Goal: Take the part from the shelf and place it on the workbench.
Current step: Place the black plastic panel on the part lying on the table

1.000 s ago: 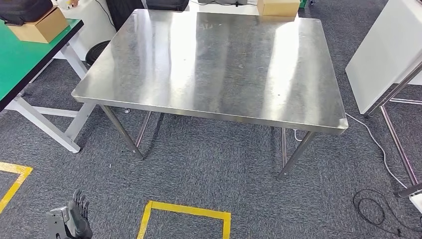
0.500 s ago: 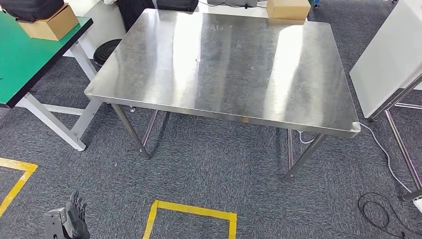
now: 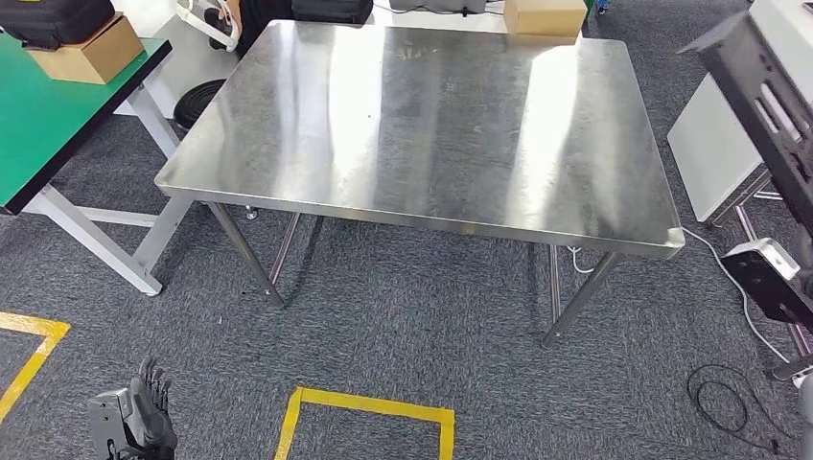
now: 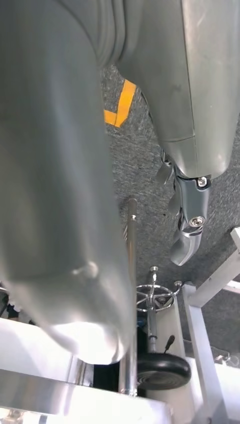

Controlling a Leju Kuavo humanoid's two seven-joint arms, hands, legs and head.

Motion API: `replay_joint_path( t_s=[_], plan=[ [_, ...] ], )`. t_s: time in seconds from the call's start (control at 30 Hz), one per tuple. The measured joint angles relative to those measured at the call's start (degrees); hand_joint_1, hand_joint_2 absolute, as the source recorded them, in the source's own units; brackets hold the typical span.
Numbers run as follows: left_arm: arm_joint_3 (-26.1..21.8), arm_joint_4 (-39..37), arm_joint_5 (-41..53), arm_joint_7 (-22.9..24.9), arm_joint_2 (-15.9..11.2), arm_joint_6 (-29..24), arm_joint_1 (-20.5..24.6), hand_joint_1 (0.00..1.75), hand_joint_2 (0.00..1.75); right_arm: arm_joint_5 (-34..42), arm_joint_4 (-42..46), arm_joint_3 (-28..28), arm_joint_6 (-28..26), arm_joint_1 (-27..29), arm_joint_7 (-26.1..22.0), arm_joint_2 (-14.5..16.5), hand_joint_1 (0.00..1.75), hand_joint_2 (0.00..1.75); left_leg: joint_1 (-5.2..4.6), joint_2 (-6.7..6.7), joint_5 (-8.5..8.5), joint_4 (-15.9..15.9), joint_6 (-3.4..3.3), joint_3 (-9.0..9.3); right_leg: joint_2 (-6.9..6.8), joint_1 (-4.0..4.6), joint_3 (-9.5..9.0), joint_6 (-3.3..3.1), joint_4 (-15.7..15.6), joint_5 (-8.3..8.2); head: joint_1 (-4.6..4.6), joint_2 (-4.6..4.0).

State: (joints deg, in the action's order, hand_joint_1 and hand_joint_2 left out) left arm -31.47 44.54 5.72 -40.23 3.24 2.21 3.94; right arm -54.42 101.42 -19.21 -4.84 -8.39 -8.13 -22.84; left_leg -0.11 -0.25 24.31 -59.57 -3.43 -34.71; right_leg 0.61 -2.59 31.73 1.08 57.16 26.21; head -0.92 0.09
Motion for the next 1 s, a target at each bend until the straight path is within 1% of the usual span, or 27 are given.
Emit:
replay_joint_path(
  t_s=[0.03, 0.07, 0.1, 0.13, 0.17, 0.2, 0.27, 0.3, 0.33, 0.37, 0.4, 0.43, 0.47, 0.5, 0.53, 0.57, 0.63, 0.67, 0.7, 0.77, 0.8, 0.83, 0.87, 0.9, 0.93, 0.97, 1.0],
  plan=[
    [-0.03, -0.05, 0.02, -0.01, -0.08, -0.01, 0.07, 0.0, 0.0, -0.04, -0.7, 1.21, -0.11, -0.75, 0.04, -0.26, 1.75, 1.75, -0.23, -0.02, -0.2, 1.02, -0.29, 0.33, -0.16, -0.1, 0.11, 0.3, -0.15, -0.11, -0.02, 0.0],
    [-0.07, -0.11, 0.04, -0.01, -0.15, -0.02, 0.08, 0.0, 0.0, -0.07, -1.29, 2.24, -0.19, -1.3, 0.08, -0.5, 1.75, 1.75, -0.43, -0.03, -0.2, 1.14, -0.45, 0.26, -0.3, -0.08, 0.16, 0.73, -0.44, -0.26, -0.07, 0.0],
    [-0.11, -0.13, 0.05, -0.03, -0.21, -0.05, 0.09, 0.0, 0.0, -0.09, -1.72, 3.08, -0.2, -1.62, 0.1, -0.79, 1.75, 1.75, -0.56, -0.05, -0.52, 1.9, -0.85, 0.53, -0.47, 0.04, 0.19, 1.08, -0.72, -0.29, -0.13, 0.0],
    [-0.14, -0.17, 0.04, -0.05, -0.21, -0.07, 0.09, 0.0, 0.0, -0.08, -2.08, 3.68, -0.21, -1.87, 0.14, -1.07, 1.75, 1.75, -0.61, 0.01, -0.94, 2.91, -1.35, 1.02, -0.62, 0.26, 0.33, 1.25, -0.6, -0.08, -0.05, 0.0],
    [-0.17, -0.21, 0.04, -0.06, -0.15, -0.09, 0.15, 0.0, 0.0, -0.08, -2.41, 4.13, -0.24, -2.22, 0.19, -1.37, 1.75, 1.75, -0.62, 0.07, -1.41, 4.0, -1.95, 1.58, -0.69, 0.51, 0.9, 1.16, 0.32, 0.49, 0.03, 0.0],
    [-0.18, -0.28, 0.04, -0.05, -0.08, -0.1, 0.21, 0.0, 0.0, -0.07, -2.78, 4.46, -0.28, -2.63, 0.22, -1.64, 1.75, 1.75, -0.59, 0.14, -1.83, 4.99, -2.44, 2.1, -0.72, 0.73, 2.08, 0.84, 2.56, 1.53, 0.13, 0.0],
    [-0.19, -0.51, 0.04, -0.02, 0.13, -0.09, 0.3, 0.0, 0.0, -0.07, -3.49, 4.99, -0.37, -3.2, 0.27, -1.92, 1.75, 1.75, -0.71, 0.19, -1.97, 5.47, -2.81, 2.28, -0.65, 0.76, 5.87, 0.21, 9.69, 4.3, 0.23, 0.0],
    [-0.2, -0.66, 0.03, 0.0, 0.2, -0.09, 0.3, 0.0, 0.0, -0.11, -3.86, 5.3, -0.4, -3.26, 0.35, -1.96, 1.75, 1.75, -0.79, 0.16, -1.9, 5.44, -2.78, 2.24, -0.65, 0.73, 7.66, 0.25, 12.79, 5.18, 0.24, 0.0],
    [-0.21, -0.8, 0.01, 0.01, 0.27, -0.09, 0.28, 0.0, 0.0, -0.31, -4.29, 5.75, -0.42, -3.34, 0.59, -1.96, 1.75, 1.75, -0.85, 0.11, -1.81, 5.33, -2.72, 2.21, -0.66, 0.72, 8.66, 0.54, 14.13, 5.23, 0.25, 0.0],
    [-0.21, -0.95, -0.01, 0.01, 0.32, -0.09, 0.28, 0.0, 0.0, -0.69, -4.84, 6.34, -0.43, -3.64, 1.0, -1.96, 1.75, 1.75, -0.87, 0.05, -1.67, 5.12, -2.58, 2.16, -0.67, 0.7, 8.5, 1.03, 13.21, 4.29, 0.26, 0.0],
    [-0.21, -1.1, -0.02, 0.02, 0.35, -0.1, 0.28, 0.0, 0.0, -1.27, -5.47, 7.08, -0.43, -4.24, 1.55, -1.95, 1.75, 1.75, -0.86, 0.01, -1.4, 4.71, -2.32, 2.09, -0.69, 0.66, 7.18, 1.64, 10.13, 2.59, 0.28, 0.0],
    [-0.21, -1.26, -0.03, 0.03, 0.37, -0.14, 0.3, 0.0, 0.0, -1.95, -6.2, 7.96, -0.43, -5.04, 2.13, -1.95, 1.75, 1.75, -0.87, 0.01, -0.98, 4.04, -1.94, 1.94, -0.75, 0.55, 5.38, 2.1, 6.12, 0.92, 0.28, 0.0],
    [-0.2, -1.41, -0.03, 0.04, 0.33, -0.21, 0.34, 0.0, 0.0, -2.56, -6.99, 8.95, -0.46, -5.87, 2.66, -1.9, 1.75, 1.75, -1.03, 0.02, -0.45, 3.22, -1.51, 1.63, -0.75, 0.58, 3.69, 2.26, 2.87, -0.32, 0.3, 0.0],
    [-0.2, -1.56, 0.0, 0.04, 0.28, -0.31, 0.39, 0.0, 0.0, -3.01, -7.68, 9.91, -0.52, -6.5, 3.08, -1.87, 1.75, 1.75, -1.18, 0.01, 0.03, 2.38, -1.16, 1.25, -0.71, 0.6, 2.65, 2.06, 0.93, -0.95, 0.27, 0.0],
    [-0.2, -1.71, 0.04, 0.04, 0.19, -0.4, 0.47, 0.0, 0.0, -3.33, -8.31, 10.82, -0.62, -6.88, 3.45, -1.82, 1.75, 1.75, -1.32, 0.01, 0.37, 1.71, -0.91, 0.89, -0.65, 0.7, 2.31, 1.65, 0.34, -1.01, 0.22, 0.0],
    [-0.2, -1.89, 0.08, 0.03, 0.07, -0.47, 0.57, 0.0, 0.0, -3.52, -8.86, 11.64, -0.74, -7.05, 3.75, -1.75, 1.75, 1.75, -1.42, -0.01, 0.56, 1.32, -0.81, 0.6, -0.54, 0.83, 2.32, 1.26, 0.59, -0.96, 0.21, 0.0],
    [-0.2, -2.32, 0.13, 0.04, -0.23, -0.51, 0.78, 0.0, 0.0, -3.72, -9.73, 12.88, -0.97, -7.2, 4.26, -1.64, 1.75, 1.75, -1.16, -0.02, 0.97, 0.65, -0.53, 0.28, -0.46, 0.47, 2.4, 0.88, 0.72, -0.95, 0.16, 0.0],
    [-0.2, -2.54, 0.14, 0.04, -0.41, -0.55, 0.94, 0.0, 0.0, -3.8, -10.13, 13.39, -1.05, -7.36, 4.49, -1.56, 1.75, 1.75, -0.96, -0.01, 1.68, -0.48, -0.14, -0.2, -0.45, 0.29, 2.3, 0.74, 0.72, -0.94, 0.15, 0.0],
    [-0.2, -2.79, 0.17, 0.03, -0.58, -0.65, 1.16, 0.0, 0.0, -3.9, -10.53, 13.88, -1.13, -7.62, 4.72, -1.47, 1.75, 1.75, -0.71, 0.01, 2.91, -2.7, 0.38, -1.23, -0.44, 0.15, 2.2, 0.6, 0.71, -0.91, 0.11, 0.0],
    [-0.2, -3.47, 0.22, 0.03, -0.75, -0.85, 1.72, 0.0, 0.0, -4.27, -11.61, 14.84, -1.36, -8.32, 5.05, -1.18, 1.75, 1.75, -0.17, 0.03, 5.98, -9.73, 1.33, -4.82, -0.42, 0.29, 2.11, 0.37, 0.7, -0.84, 0.05, 0.0],
    [-0.2, -3.87, 0.23, 0.03, -0.77, -0.93, 1.96, 0.0, 0.0, -4.48, -12.3, 15.36, -1.57, -8.69, 5.14, -1.0, 1.75, 1.75, 0.06, 0.04, 7.0, -13.06, 1.55, -6.76, -0.37, 0.37, 2.1, 0.34, 0.7, -0.81, 0.05, 0.0],
    [-0.2, -4.2, 0.22, 0.03, -0.77, -0.95, 2.12, 0.0, 0.0, -4.66, -12.99, 15.82, -1.81, -8.97, 5.18, -0.8, 1.75, 1.75, 0.2, 0.04, 7.12, -14.93, 1.57, -8.08, -0.3, 0.46, 2.06, 0.3, 0.7, -0.77, 0.05, 0.0],
    [-0.2, -4.44, 0.21, 0.03, -0.77, -0.97, 2.24, 0.0, 0.0, -4.78, -13.63, 16.23, -2.07, -9.2, 5.2, -0.61, 1.75, 1.75, 0.24, 0.03, 6.17, -14.77, 1.37, -8.45, -0.22, 0.63, 1.98, 0.24, 0.7, -0.72, 0.05, 0.0],
    [-0.2, -4.6, 0.19, 0.03, -0.79, -0.98, 2.36, 0.0, 0.0, -4.85, -14.21, 16.61, -2.32, -9.41, 5.22, -0.41, 1.75, 1.75, 0.16, 0.01, 4.2, -12.28, 0.86, -7.66, -0.14, 0.82, 1.83, 0.17, 0.68, -0.65, 0.04, 0.0],
    [-0.2, -4.67, 0.15, 0.03, -0.87, -0.99, 2.51, 0.0, 0.0, -4.88, -14.69, 16.87, -2.58, -9.56, 5.22, -0.23, 1.75, 1.75, -0.09, -0.03, 1.75, -8.31, 0.0, -6.05, -0.07, 0.96, 1.65, 0.08, 0.58, -0.59, 0.05, 0.0],
    [-0.2, -4.7, 0.13, 0.03, -1.13, -1.0, 2.69, 0.0, 0.0, -4.89, -15.19, 17.1, -2.91, -9.73, 5.22, -0.01, 1.75, 1.75, -0.41, 0.01, -0.12, -4.35, -1.09, -4.28, -0.03, 1.06, 1.46, 0.04, 0.45, -0.55, 0.2, 0.0],
    [-0.18, -4.74, 0.1, 0.0, -1.39, -1.01, 2.89, 0.0, 0.0, -4.9, -15.68, 17.28, -3.25, -9.95, 5.24, 0.16, 1.75, 1.75, -0.79, 0.11, -1.32, -1.24, -2.01, -2.87, 0.0, 1.0, 1.33, 0.07, 0.22, -0.53, 0.37, 0.0]
  ],
)
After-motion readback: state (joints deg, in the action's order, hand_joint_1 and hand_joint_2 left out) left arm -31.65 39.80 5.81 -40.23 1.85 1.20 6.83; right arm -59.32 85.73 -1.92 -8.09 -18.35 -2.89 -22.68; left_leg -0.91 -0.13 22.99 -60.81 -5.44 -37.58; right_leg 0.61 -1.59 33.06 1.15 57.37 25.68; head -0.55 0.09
